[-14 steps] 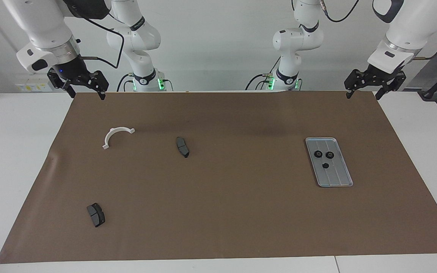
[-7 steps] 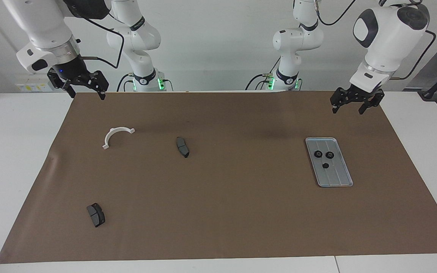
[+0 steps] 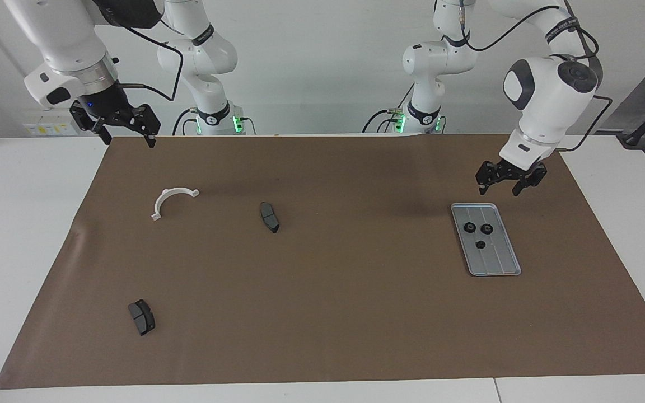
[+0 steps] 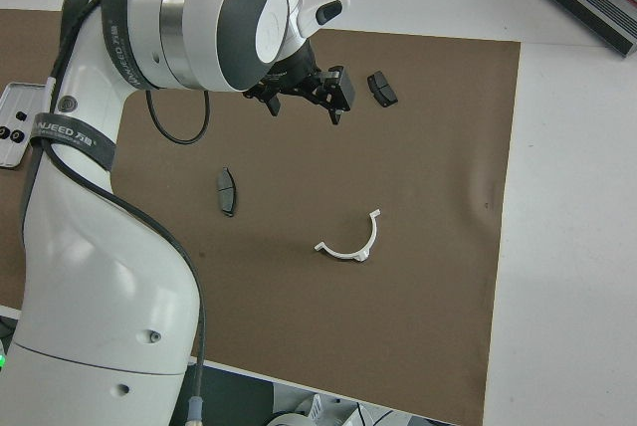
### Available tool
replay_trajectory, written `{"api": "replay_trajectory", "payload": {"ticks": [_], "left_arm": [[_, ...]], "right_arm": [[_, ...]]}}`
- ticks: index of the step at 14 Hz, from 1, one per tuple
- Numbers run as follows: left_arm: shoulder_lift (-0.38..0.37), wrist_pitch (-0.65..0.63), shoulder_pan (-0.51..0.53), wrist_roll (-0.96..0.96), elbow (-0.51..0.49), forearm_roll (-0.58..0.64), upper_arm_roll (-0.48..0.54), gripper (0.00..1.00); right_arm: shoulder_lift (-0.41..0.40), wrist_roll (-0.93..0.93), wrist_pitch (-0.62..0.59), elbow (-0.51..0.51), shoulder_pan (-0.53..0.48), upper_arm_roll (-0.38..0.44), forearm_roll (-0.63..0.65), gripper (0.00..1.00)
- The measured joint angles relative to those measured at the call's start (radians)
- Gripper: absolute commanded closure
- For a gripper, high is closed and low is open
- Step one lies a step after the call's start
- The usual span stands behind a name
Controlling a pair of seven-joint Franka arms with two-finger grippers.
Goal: Place bearing gear from tray to pile
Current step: 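Reach the left gripper down to a black gear in the metal tray, then close the left gripper on the black gear and lift it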
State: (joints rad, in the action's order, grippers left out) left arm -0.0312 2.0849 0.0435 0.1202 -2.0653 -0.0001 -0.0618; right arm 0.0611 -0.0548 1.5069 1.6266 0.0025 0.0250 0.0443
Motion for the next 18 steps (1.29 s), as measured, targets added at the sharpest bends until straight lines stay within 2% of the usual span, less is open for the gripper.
{"api": "replay_trajectory", "payload": {"ticks": [4,9,12,18], "left_arm": [[0.052,0.132,0.001,0.0,-0.055,0.0,0.001,0.22],[0.084,0.223,0.004,-0.001,-0.102,0.0,0.004,0.26],[0.134,0.304,0.004,-0.006,-0.114,-0.001,0.004,0.27],[0.175,0.346,0.004,-0.047,-0.114,-0.001,-0.002,0.33]], "right_arm": [[0.0,0.0,0.0,0.0,0.0,0.0,0.0,0.0],[0.0,0.0,0.0,0.0,0.0,0.0,0.0,0.0],[0.0,0.0,0.0,0.0,0.0,0.0,0.0,0.0],[0.0,0.0,0.0,0.0,0.0,0.0,0.0,0.0]]}}
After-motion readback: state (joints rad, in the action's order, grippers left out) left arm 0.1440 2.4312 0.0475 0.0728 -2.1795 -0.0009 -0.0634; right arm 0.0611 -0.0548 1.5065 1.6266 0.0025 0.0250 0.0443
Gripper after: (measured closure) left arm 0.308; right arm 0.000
